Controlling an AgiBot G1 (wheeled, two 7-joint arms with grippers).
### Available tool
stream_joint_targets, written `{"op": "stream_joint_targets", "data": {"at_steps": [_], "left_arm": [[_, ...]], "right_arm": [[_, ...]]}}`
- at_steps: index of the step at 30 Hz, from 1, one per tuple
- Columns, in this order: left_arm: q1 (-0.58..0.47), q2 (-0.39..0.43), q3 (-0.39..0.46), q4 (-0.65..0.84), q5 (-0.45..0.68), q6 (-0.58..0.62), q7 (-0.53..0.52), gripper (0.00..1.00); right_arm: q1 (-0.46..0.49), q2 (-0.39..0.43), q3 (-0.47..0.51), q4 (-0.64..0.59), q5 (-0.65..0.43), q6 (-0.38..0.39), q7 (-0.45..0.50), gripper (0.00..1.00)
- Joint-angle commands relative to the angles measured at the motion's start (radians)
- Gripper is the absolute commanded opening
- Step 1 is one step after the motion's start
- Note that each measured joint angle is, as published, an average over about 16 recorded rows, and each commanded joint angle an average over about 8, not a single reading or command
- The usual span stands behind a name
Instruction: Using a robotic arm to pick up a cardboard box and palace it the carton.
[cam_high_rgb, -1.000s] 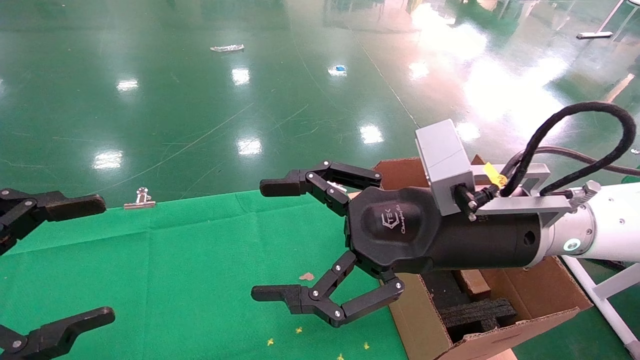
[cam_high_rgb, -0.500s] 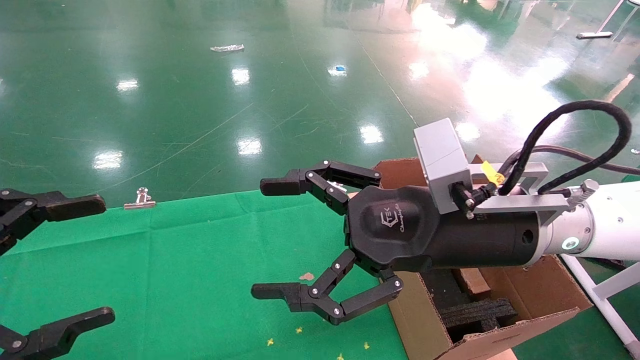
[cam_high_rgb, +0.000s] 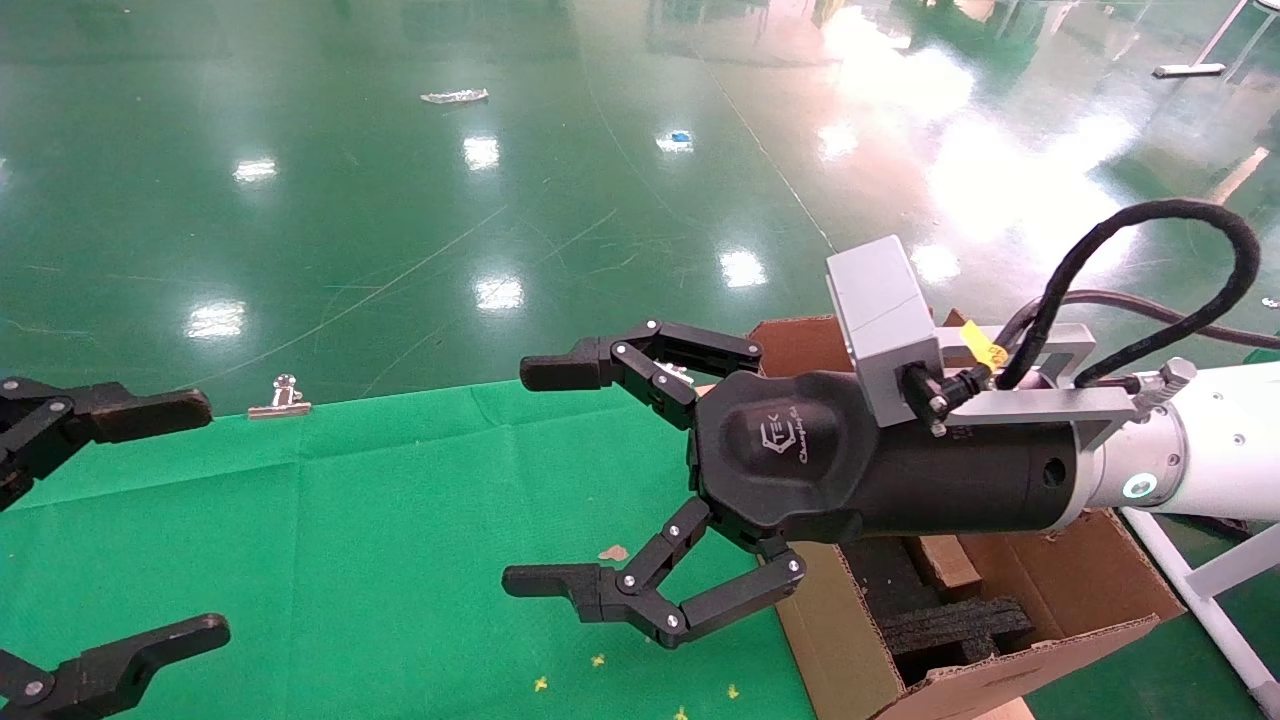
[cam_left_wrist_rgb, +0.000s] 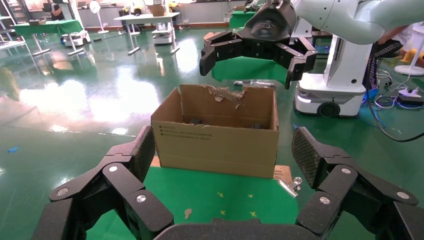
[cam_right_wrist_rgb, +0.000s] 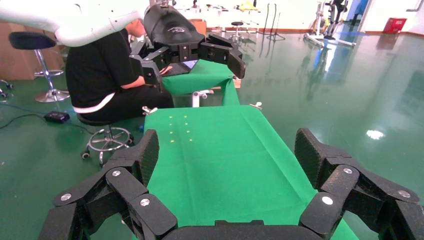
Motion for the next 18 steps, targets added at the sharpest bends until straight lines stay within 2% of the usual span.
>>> {"op": "stream_joint_targets", "data": {"at_steps": [1, 18], "left_arm": [[0.000, 0.000, 0.000, 0.000, 0.000, 0.000, 0.000, 1.00], [0.000, 0.000, 0.000, 0.000, 0.000, 0.000, 0.000, 1.00]], "right_arm": [[0.000, 0.000, 0.000, 0.000, 0.000, 0.000, 0.000, 1.00], [0.001, 0.000, -0.001, -0.001, 0.000, 0.000, 0.000, 1.00]]}}
